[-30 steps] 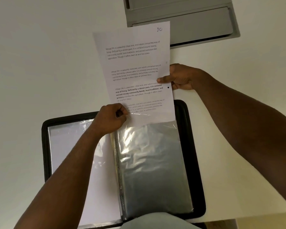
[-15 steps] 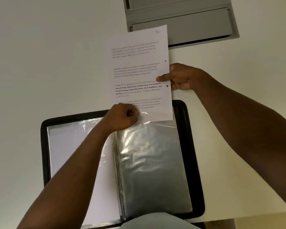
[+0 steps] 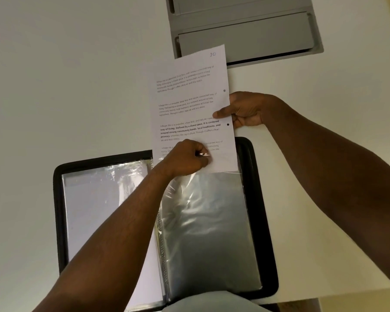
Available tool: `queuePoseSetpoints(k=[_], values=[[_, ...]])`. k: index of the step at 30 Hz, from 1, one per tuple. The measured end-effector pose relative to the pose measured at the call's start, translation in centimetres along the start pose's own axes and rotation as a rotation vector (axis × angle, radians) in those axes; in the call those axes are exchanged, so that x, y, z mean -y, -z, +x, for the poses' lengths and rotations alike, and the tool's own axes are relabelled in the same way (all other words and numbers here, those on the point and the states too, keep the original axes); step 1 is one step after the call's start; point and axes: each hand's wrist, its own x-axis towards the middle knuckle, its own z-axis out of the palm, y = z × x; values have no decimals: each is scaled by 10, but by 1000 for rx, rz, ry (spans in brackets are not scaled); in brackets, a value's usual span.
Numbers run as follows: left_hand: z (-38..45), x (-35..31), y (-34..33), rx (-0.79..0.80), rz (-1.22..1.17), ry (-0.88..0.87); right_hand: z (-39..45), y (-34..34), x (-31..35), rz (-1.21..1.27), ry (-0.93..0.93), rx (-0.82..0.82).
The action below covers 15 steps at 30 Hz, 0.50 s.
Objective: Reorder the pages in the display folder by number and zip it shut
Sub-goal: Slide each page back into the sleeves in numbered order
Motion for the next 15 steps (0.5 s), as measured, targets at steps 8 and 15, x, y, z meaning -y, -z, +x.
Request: queuePoseSetpoints(k=[8, 15], values=[[-1, 4, 4, -13, -62, 11, -4, 3, 1, -73, -37, -1], [1, -7, -1, 18, -140, 27, 1, 1, -5, 38, 14, -90]])
